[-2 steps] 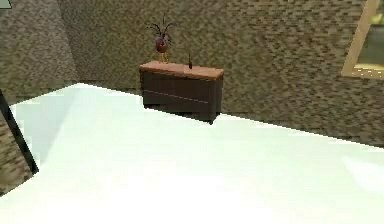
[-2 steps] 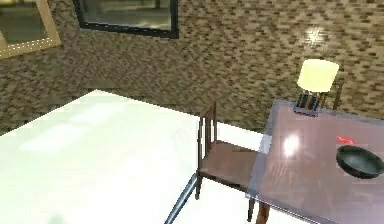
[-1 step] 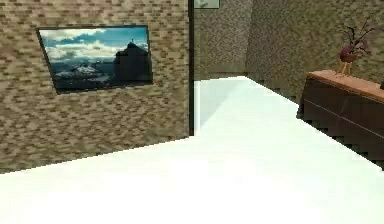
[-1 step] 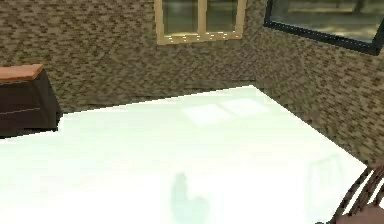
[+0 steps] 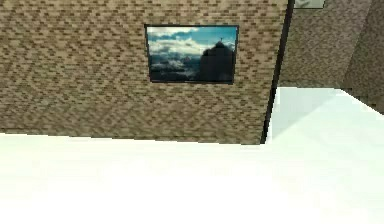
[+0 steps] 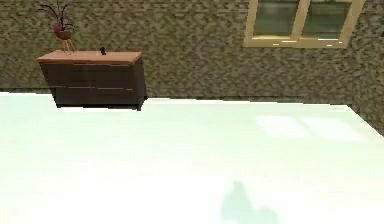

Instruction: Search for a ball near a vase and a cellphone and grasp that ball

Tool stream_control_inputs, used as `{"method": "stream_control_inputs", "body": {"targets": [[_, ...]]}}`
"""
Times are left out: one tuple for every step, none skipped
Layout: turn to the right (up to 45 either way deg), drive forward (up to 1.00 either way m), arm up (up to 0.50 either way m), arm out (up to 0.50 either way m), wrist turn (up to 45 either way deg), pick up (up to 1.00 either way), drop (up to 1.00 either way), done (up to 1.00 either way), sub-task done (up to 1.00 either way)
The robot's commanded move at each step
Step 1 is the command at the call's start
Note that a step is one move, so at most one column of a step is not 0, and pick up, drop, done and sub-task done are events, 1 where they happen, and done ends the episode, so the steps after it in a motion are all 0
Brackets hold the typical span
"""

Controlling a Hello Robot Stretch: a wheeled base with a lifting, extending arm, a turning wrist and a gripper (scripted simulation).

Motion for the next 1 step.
{"method": "stream_control_inputs", "body": {"targets": [[0.0,0.10,0.00,0.00,0.0,0.00,0.00,0.00,0.00]]}}
